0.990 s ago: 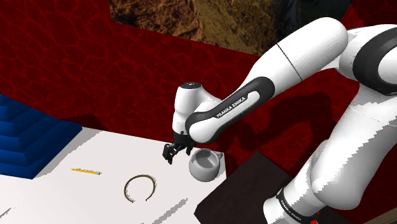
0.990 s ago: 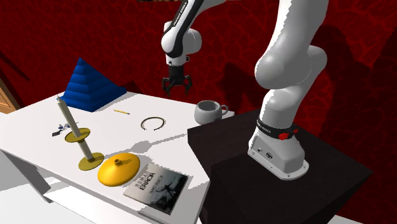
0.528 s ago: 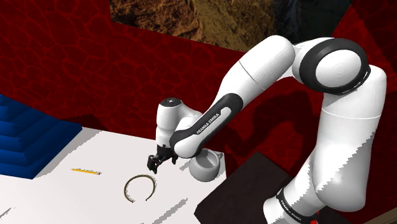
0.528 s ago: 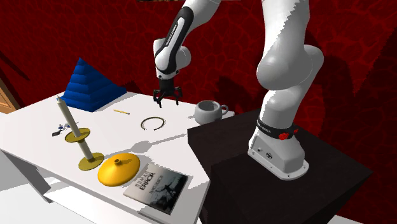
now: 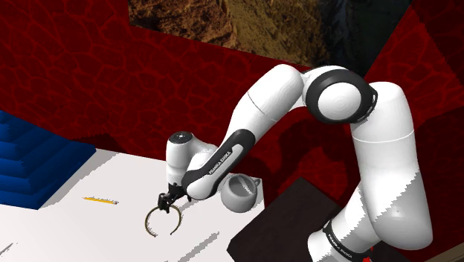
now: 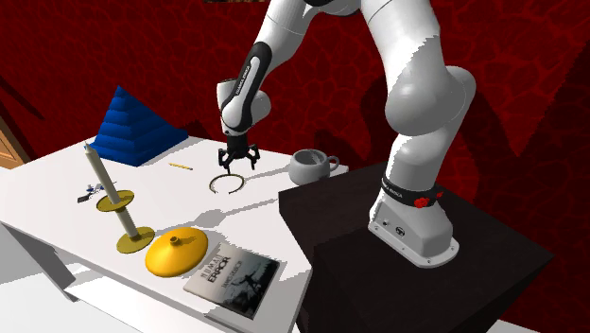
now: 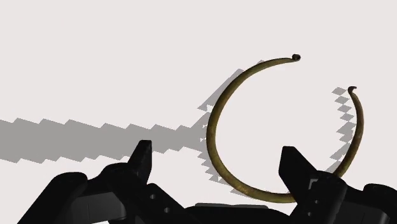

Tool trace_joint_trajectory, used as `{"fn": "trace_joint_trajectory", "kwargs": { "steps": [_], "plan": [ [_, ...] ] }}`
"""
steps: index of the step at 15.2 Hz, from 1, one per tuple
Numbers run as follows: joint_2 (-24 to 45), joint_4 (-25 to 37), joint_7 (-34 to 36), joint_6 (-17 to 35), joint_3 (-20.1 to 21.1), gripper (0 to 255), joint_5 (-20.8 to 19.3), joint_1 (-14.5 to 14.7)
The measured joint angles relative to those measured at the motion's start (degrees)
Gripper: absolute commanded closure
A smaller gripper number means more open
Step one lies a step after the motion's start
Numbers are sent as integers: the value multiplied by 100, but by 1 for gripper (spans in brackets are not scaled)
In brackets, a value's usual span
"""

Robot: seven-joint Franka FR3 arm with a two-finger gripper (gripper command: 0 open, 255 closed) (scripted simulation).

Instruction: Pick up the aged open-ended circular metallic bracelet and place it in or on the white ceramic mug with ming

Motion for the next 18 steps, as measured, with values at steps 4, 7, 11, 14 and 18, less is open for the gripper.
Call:
{"fn": "trace_joint_trajectory", "kwargs": {
  "steps": [4,7,11,14,18],
  "plan": [
    [293,110,41,188,-95,0,-76,68],
    [374,132,67,248,-122,0,-96,100],
    [385,135,71,258,-126,0,-99,105],
    [385,135,71,258,-126,255,-99,105],
    [384,136,71,258,-125,255,-99,106]
  ]
}}
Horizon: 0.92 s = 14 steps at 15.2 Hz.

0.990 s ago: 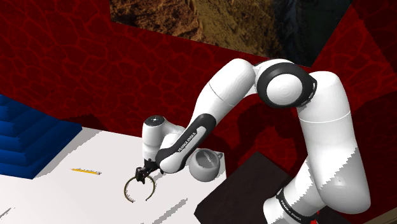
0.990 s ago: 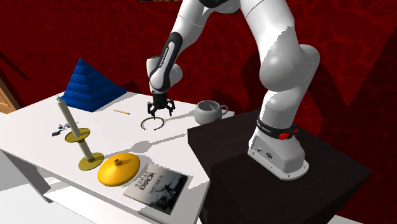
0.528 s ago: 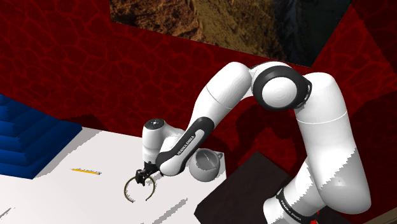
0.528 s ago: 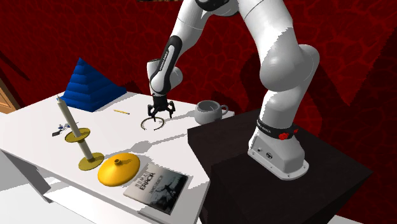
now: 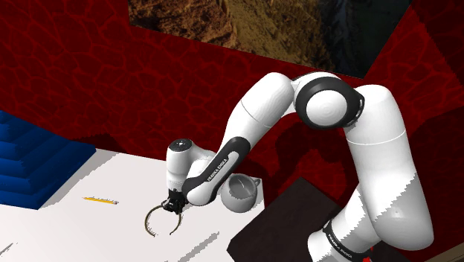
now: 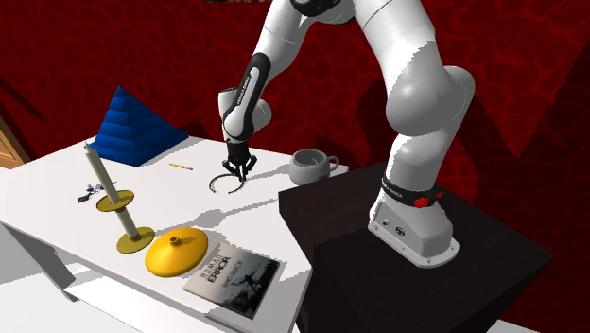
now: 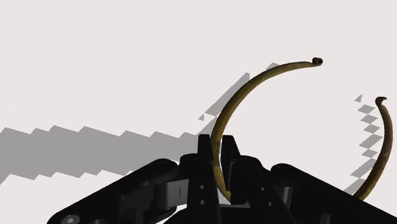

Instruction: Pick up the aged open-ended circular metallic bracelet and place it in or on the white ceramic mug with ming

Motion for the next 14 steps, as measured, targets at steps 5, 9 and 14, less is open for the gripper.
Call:
{"fn": "trace_joint_trajectory", "kwargs": {
  "steps": [5,9,14],
  "plan": [
    [-37,-12,-7,-27,12,255,9,-10],
    [-299,-133,-40,-169,90,255,67,-73],
    [-661,-262,-100,-404,208,255,168,-165]
  ]
}}
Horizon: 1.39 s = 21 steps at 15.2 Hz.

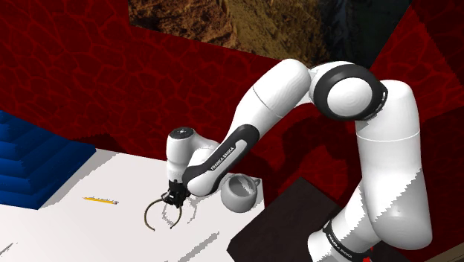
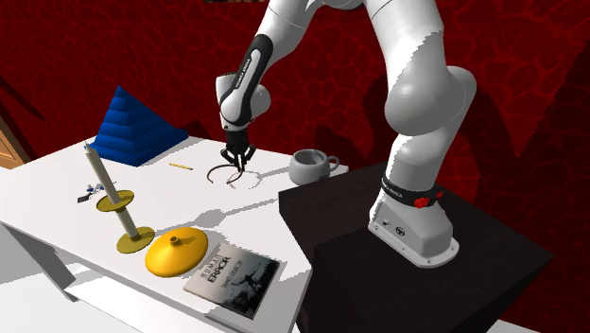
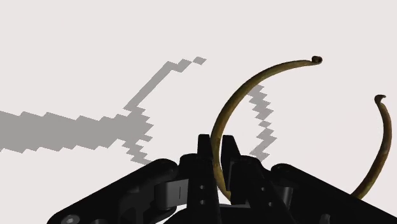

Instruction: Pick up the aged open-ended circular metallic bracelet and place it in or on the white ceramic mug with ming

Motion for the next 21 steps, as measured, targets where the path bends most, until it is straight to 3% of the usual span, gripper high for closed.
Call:
{"fn": "trace_joint_trajectory", "kwargs": {
  "steps": [21],
  "plan": [
    [-1371,-182,-339,-1162,431,255,540,-333]
  ]
}}
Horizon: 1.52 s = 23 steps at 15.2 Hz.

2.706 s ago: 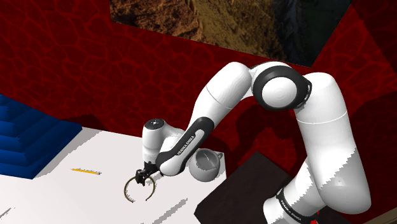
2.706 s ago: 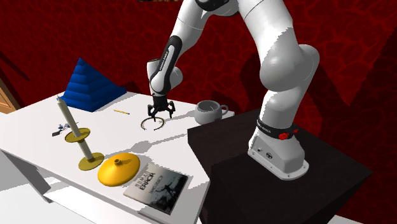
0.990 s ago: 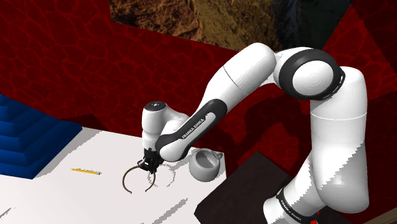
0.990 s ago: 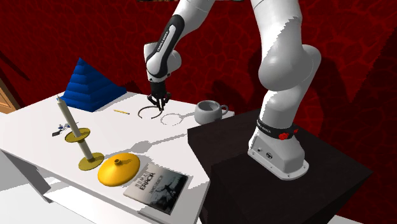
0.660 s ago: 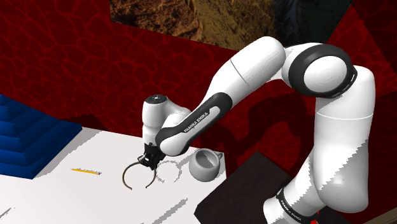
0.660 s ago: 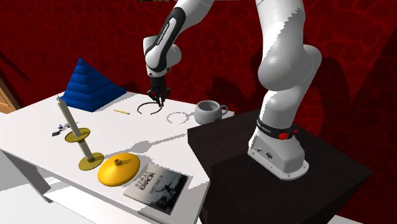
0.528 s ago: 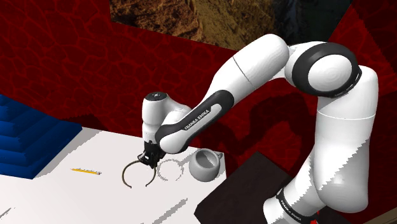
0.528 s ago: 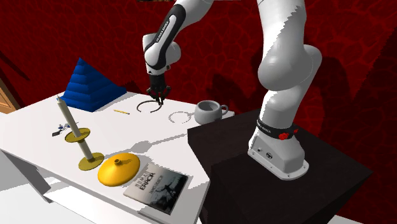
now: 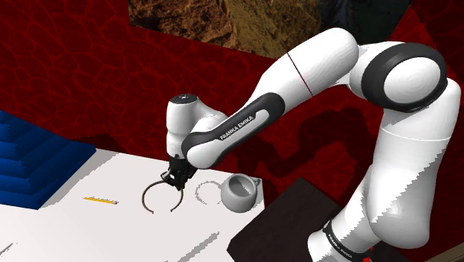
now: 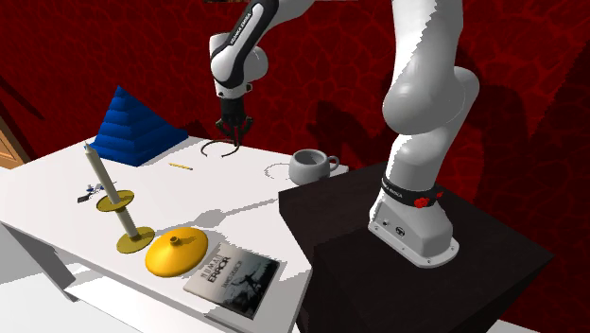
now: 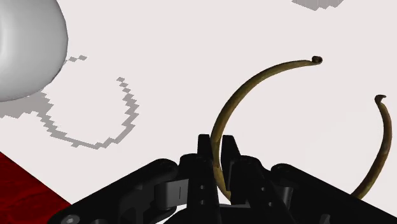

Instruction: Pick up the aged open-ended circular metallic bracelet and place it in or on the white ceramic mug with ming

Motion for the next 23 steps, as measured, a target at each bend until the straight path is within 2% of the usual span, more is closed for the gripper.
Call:
{"fn": "trace_joint_trajectory", "kwargs": {
  "steps": [3,13,17,23],
  "plan": [
    [-171,-78,-85,-85,27,255,74,-66],
    [-1495,-1866,-1426,434,-124,255,652,-918],
    [-2071,-2492,-2116,498,-314,255,903,-1221],
    [-2693,-3176,-3090,554,-756,255,1052,-1622]
  ]
}}
